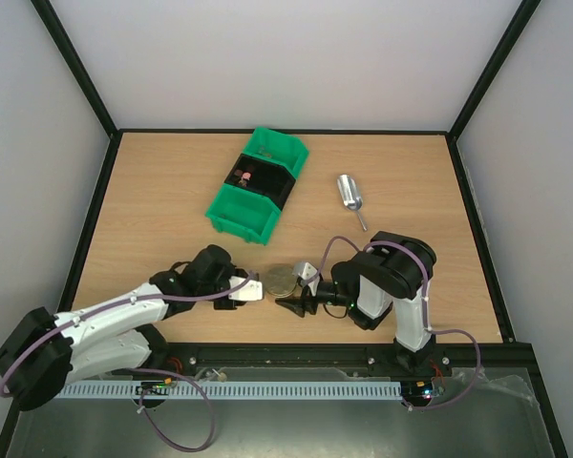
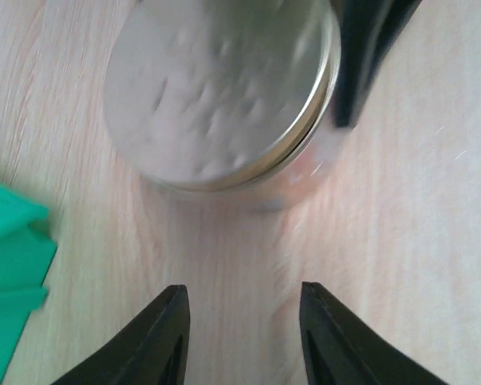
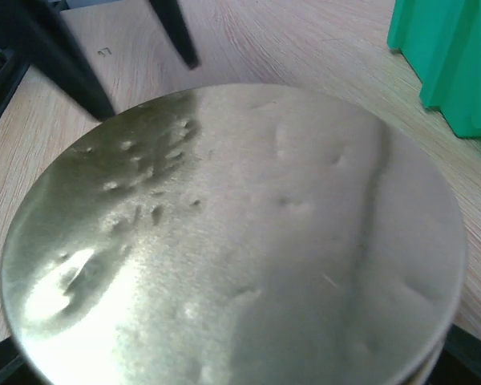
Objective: Pack the candies
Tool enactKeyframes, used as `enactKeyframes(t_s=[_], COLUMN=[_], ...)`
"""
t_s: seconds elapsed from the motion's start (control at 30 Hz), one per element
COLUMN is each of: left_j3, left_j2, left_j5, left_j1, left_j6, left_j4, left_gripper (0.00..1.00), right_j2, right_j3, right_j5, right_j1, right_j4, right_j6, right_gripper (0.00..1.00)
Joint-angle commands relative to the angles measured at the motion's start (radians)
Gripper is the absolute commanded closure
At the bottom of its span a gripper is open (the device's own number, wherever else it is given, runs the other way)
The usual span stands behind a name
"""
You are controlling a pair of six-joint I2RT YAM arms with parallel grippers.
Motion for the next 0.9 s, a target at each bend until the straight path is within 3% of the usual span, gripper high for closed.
enactKeyframes(t_s=[0.0, 0.13, 0.43, 0.5, 0.7, 0.87], left_j3=[0.068, 0.132, 0.167, 0.154, 0.104, 0.034], left_j2=[-0.029, 0.064, 0.245, 0.25, 0.226, 0.157], left_j5=[0.038, 0.036, 0.02, 0.001, -0.081, -0.105], left_j1=[-0.106, -0.18, -0.21, -0.21, -0.198, -0.16], left_j6=[-0.069, -0.171, -0.152, -0.137, -0.1, -0.039], left_j4=[-0.064, 0.033, 0.163, 0.173, 0.125, 0.075], left_gripper=[0.58, 0.57, 0.59, 0.6, 0.75, 0.79], right_j2=[0.026, 0.031, 0.028, 0.026, 0.021, 0.02], right_j3=[-0.015, -0.012, -0.012, -0.015, -0.022, -0.024], right_j5=[-0.029, -0.019, -0.008, -0.011, -0.032, -0.043], right_j1=[0.01, 0.011, 0.01, 0.011, 0.011, 0.01], right_j4=[-0.021, -0.019, -0.019, -0.018, -0.015, -0.018], right_j6=[0.021, 0.026, 0.031, 0.029, 0.015, 0.014], right_gripper=[0.77, 0.77, 0.77, 0.78, 0.78, 0.79])
